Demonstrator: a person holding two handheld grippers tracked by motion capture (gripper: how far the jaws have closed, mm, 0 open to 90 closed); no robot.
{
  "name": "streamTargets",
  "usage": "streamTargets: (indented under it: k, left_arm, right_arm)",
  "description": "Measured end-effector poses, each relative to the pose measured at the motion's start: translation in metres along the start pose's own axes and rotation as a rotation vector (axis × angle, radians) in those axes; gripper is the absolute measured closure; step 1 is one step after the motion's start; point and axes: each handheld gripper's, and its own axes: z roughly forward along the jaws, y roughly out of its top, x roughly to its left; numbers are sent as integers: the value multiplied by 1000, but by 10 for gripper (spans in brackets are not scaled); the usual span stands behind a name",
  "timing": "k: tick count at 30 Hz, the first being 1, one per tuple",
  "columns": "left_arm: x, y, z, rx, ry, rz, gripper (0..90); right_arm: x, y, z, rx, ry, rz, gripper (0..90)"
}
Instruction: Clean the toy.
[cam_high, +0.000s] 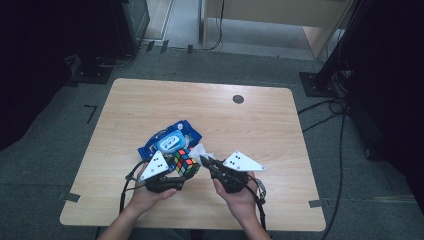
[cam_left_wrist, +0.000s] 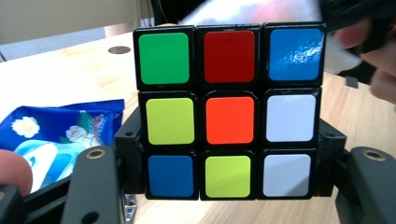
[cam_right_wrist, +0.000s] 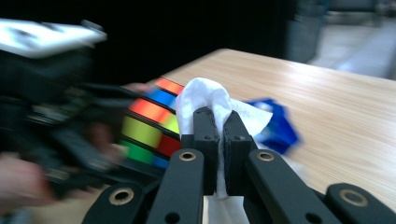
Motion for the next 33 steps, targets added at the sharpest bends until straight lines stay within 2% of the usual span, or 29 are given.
streamTargets:
  k: [3, 5, 6, 9, 11, 12, 14, 15, 17, 19, 20, 23, 25, 27, 29, 31, 33]
  left_arm:
    - [1, 1, -1, -8, 5, -3, 339]
    - [2, 1, -1, -5, 6, -7, 339]
    - [3, 1, -1, 0, 8, -6, 339]
    - [3, -1, 2, 10, 9, -8, 339]
    - [3, -1, 2, 15, 11, -6, 339]
    - [3, -1, 3, 17, 11, -6, 339]
    - [3, -2, 3, 19, 12, -5, 339]
    - [3, -2, 3, 19, 14, -7, 339]
    - [4, -2, 4, 20, 16, -10, 339]
    - [4, -3, 4, 21, 17, -14, 339]
    - [4, -3, 5, 22, 16, -15, 339]
    - [2, -4, 6, 32, 26, 1, 339]
    - [0, -4, 8, 36, 34, 6, 339]
    - [-2, -4, 9, 37, 39, 10, 339]
    - [-5, -4, 10, 37, 46, 22, 339]
    - [-9, -4, 11, 36, 51, 42, 339]
    - [-12, -4, 12, 33, 50, 57, 339]
  right_arm:
    - [-23, -10, -2, 26, -101, 22, 878]
    - [-36, -17, -4, 38, -150, 60, 878]
    - [-44, -22, -5, 52, -190, 70, 878]
    - [-58, -30, -7, 74, -248, 100, 877]
    - [-66, -34, -8, 87, -300, 93, 869]
    - [-69, -36, -7, 99, -320, 95, 849]
    - [-75, -39, -7, 117, -346, 118, 722]
    - [-76, -39, -7, 118, -349, 126, 692]
    - [-73, -36, -10, 85, -332, 143, 644]
    - [-68, -30, -12, 60, -321, 139, 595]
    - [-62, -26, -13, 38, -300, 142, 567]
    - [-45, -13, -13, -4, -200, 179, 474]
    - [-28, -4, -12, -19, -103, 213, 398]
    - [-11, 3, -7, -19, -37, 240, 282]
    - [2, 6, 0, 1, -10, 263, 190]
    - [10, 5, 8, 30, 20, 296, 176]
    - [12, 2, 15, 56, 21, 325, 158]
